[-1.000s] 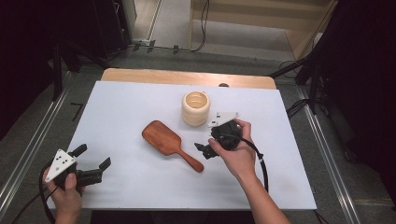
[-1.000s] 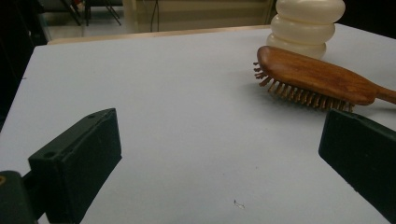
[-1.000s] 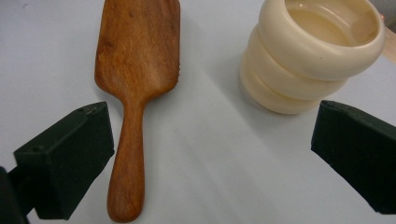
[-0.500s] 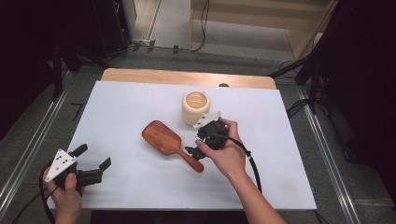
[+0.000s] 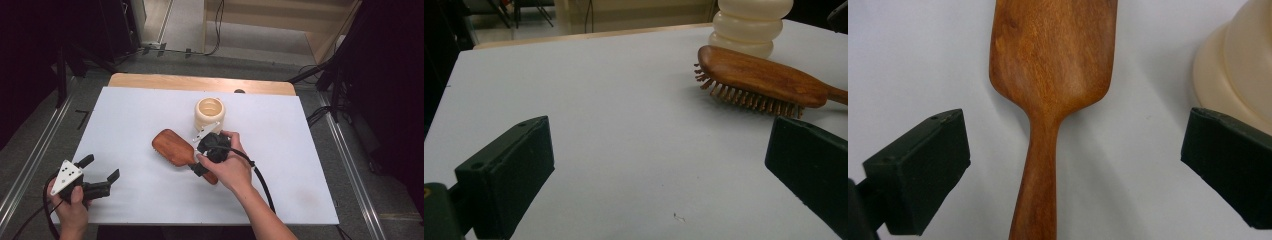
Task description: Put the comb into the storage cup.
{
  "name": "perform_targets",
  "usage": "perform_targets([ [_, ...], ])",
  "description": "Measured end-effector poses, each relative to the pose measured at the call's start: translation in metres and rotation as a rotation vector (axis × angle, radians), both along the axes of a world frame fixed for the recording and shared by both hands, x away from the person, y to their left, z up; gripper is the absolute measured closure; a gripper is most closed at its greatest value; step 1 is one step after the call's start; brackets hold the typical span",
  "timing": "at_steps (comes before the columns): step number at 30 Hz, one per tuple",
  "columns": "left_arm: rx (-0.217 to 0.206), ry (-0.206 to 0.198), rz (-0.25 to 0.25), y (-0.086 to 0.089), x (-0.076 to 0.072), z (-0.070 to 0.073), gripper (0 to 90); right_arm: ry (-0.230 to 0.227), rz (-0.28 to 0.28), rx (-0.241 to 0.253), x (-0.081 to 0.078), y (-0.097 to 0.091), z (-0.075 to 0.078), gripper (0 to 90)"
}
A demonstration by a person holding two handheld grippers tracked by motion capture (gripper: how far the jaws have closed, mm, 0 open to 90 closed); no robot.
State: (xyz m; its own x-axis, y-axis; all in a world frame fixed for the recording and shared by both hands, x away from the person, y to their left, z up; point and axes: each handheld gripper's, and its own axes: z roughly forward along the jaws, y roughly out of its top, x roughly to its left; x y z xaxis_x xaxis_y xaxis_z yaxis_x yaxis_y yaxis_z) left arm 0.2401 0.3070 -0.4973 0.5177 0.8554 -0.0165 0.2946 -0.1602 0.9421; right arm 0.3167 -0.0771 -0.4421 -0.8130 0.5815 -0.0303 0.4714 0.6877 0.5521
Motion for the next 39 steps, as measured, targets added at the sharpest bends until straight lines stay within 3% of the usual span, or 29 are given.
perform_targets([
  [4,-0.002,-0.001,-0.001,0.000,0.000,0.000,0.0,0.003,-0.001,-0.026,0.000,0.007,-0.005,3.8],
  [9,-0.001,0.000,-0.001,0.000,0.000,0.000,0.0,0.054,-0.017,-0.049,0.002,0.015,-0.014,4.5],
  [16,-0.002,0.002,-0.006,0.000,0.000,0.000,0.0,0.108,-0.020,-0.046,0.005,0.019,-0.021,16.9],
  [21,0.000,0.002,-0.007,-0.001,0.001,0.000,0.0,0.140,-0.035,-0.072,0.007,0.023,-0.027,23.9],
  [34,-0.003,0.004,-0.008,0.000,0.001,0.000,0.0,0.163,-0.075,-0.066,0.010,0.029,-0.038,45.0],
  [39,-0.002,0.004,-0.008,0.000,0.001,0.000,0.0,0.145,-0.080,-0.077,0.009,0.032,-0.044,51.3],
])
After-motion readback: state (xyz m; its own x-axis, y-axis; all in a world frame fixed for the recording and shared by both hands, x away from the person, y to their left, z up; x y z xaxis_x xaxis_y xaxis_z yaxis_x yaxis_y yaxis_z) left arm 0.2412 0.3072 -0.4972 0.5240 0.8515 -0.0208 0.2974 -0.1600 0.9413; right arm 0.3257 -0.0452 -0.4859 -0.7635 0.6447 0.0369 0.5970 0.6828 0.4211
